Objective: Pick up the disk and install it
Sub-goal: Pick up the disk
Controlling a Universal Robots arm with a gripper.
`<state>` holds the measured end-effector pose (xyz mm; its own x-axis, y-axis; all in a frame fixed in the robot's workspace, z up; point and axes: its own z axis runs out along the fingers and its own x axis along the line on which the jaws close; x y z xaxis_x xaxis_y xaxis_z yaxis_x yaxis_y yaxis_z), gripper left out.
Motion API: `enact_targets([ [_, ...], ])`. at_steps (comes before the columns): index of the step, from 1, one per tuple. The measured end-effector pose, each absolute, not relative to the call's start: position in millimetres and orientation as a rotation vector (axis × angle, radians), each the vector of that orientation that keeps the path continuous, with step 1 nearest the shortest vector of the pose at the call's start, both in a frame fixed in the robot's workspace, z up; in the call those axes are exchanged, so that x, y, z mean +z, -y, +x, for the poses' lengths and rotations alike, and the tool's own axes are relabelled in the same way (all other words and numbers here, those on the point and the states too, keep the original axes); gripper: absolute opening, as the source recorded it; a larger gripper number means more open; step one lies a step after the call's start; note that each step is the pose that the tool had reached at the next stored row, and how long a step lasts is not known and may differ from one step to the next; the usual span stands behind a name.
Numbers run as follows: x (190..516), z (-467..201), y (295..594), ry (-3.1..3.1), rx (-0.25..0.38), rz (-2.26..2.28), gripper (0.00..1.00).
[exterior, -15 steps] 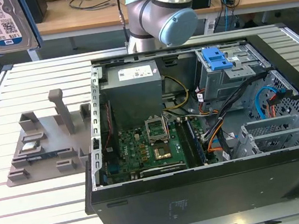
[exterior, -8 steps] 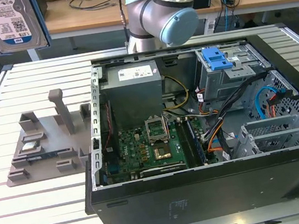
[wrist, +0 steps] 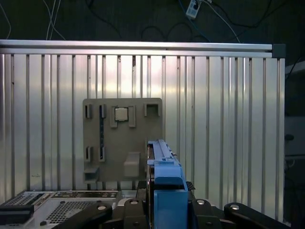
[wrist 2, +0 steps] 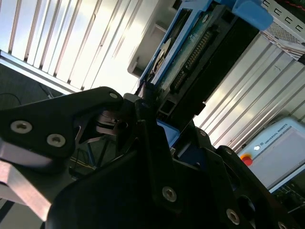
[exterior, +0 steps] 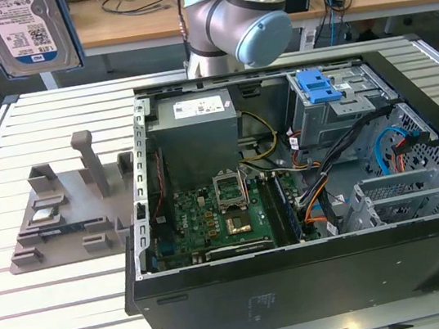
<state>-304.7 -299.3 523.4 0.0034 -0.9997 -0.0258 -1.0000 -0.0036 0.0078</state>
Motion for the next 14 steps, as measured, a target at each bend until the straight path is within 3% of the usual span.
enact_targets([
  [14, 523, -282, 299, -2.208, 0.037, -2.216, 0.37],
])
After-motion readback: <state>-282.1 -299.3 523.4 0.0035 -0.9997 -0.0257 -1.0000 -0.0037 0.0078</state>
